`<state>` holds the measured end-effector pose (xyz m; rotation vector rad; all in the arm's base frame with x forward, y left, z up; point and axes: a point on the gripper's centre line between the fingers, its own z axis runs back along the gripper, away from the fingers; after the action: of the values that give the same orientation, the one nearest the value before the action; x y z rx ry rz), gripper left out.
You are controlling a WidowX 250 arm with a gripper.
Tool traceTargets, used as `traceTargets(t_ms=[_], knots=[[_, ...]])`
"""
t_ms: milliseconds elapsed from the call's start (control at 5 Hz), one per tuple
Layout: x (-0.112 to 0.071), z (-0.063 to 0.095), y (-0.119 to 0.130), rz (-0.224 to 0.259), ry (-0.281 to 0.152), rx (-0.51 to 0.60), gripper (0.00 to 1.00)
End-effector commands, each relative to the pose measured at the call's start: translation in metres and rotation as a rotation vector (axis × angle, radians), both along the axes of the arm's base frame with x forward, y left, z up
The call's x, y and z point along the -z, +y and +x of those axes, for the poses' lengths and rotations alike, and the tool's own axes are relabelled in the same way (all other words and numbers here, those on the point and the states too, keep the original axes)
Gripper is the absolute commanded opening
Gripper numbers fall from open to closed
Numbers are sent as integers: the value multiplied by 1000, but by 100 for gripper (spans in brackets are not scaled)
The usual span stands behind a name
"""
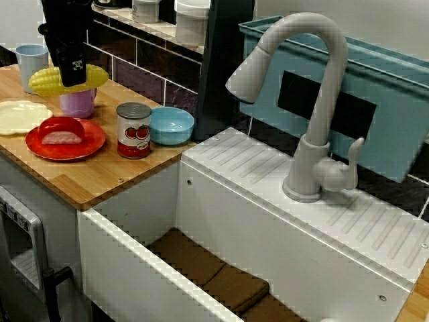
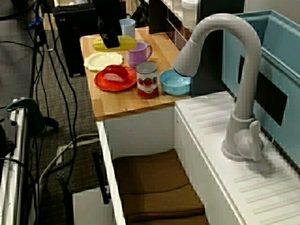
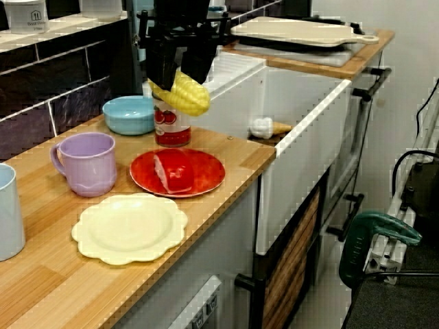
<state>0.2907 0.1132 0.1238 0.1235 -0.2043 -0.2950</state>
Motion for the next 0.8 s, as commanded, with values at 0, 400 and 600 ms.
traceTargets(t_ms=[0,400,600], knots=[[-20,34,-9,7,-92,-59,0],[-16,50,-20,53,-135,30,0],[-14,54,-25,61,-150,77,0]])
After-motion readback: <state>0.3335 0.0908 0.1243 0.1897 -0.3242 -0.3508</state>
